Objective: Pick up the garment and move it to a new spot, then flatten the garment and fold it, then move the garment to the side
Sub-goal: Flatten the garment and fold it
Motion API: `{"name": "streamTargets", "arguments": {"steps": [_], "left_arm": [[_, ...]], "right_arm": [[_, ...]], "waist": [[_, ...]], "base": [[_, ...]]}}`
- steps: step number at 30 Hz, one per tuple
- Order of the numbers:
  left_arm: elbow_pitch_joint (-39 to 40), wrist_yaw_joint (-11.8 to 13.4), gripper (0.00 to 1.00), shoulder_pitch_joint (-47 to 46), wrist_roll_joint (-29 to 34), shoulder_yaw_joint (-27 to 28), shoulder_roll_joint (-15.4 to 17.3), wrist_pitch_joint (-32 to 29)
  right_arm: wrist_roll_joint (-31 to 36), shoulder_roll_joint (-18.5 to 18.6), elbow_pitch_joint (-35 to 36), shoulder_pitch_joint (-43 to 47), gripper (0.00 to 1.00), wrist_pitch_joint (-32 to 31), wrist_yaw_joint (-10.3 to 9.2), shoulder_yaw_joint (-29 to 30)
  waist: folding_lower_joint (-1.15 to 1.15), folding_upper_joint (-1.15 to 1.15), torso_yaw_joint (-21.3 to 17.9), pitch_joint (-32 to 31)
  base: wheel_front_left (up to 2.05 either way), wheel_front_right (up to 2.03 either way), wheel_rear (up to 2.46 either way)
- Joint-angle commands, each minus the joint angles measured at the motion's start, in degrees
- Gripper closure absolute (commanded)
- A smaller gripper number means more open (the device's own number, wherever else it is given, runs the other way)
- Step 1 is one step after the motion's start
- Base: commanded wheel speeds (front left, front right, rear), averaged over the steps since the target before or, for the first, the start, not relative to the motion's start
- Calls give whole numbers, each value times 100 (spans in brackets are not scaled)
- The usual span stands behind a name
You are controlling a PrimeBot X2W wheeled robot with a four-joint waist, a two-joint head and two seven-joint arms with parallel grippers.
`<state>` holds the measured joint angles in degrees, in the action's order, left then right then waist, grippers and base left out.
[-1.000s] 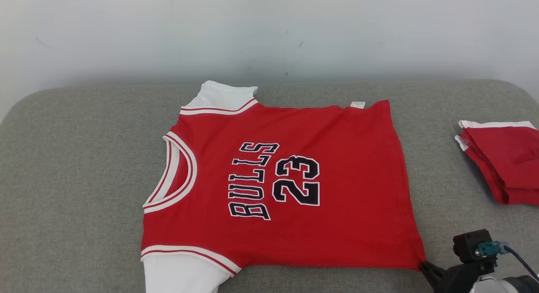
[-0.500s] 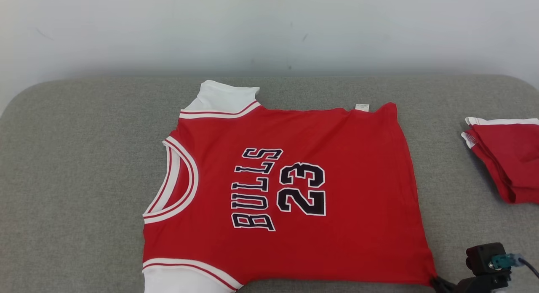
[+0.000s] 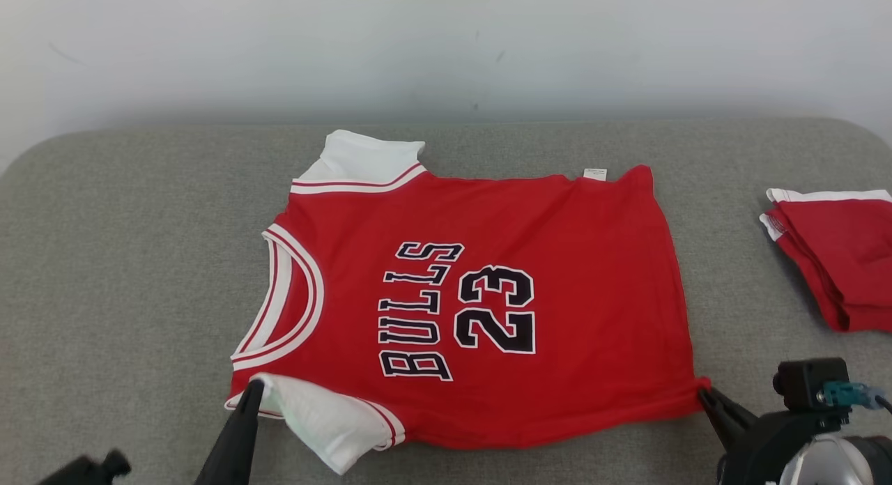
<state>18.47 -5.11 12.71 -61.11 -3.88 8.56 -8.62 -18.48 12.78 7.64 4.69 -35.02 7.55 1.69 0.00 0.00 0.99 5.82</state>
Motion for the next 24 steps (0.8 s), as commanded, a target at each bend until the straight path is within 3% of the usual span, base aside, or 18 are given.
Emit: {"name": "streamTargets", "arguments": {"steps": [1, 7, 10, 13, 24], "left_arm": [[-259, -49, 100, -397, 133, -38, 5, 85], [-1263, -100, 100, -1434, 454, -42, -78, 478], [-1774, -50, 100, -1920, 1020, -112, 80, 722], [-2436, -31, 100, -2468, 1443, -246, 42, 1021], [-3545, 29, 100, -3368, 1997, -369, 167, 1482]], "right_arm": [[-66, -26, -75, -214, 100, 112, -15, -70], [-57, -1, -506, -750, 100, 398, -15, -278], [29, 10, -754, -991, 100, 591, -15, -327], [158, -21, -1065, -1215, 100, 807, -15, -340], [322, -112, -1539, -1725, 100, 1315, -15, -499]], "waist": [[0, 0, -52, 34], [0, 0, -182, 193], [0, 0, -232, 299], [0, 0, -277, 401], [0, 0, -428, 591]], "base": [[0, 0, 0], [0, 0, 0], [0, 0, 0], [0, 0, 0], [0, 0, 0]]}}
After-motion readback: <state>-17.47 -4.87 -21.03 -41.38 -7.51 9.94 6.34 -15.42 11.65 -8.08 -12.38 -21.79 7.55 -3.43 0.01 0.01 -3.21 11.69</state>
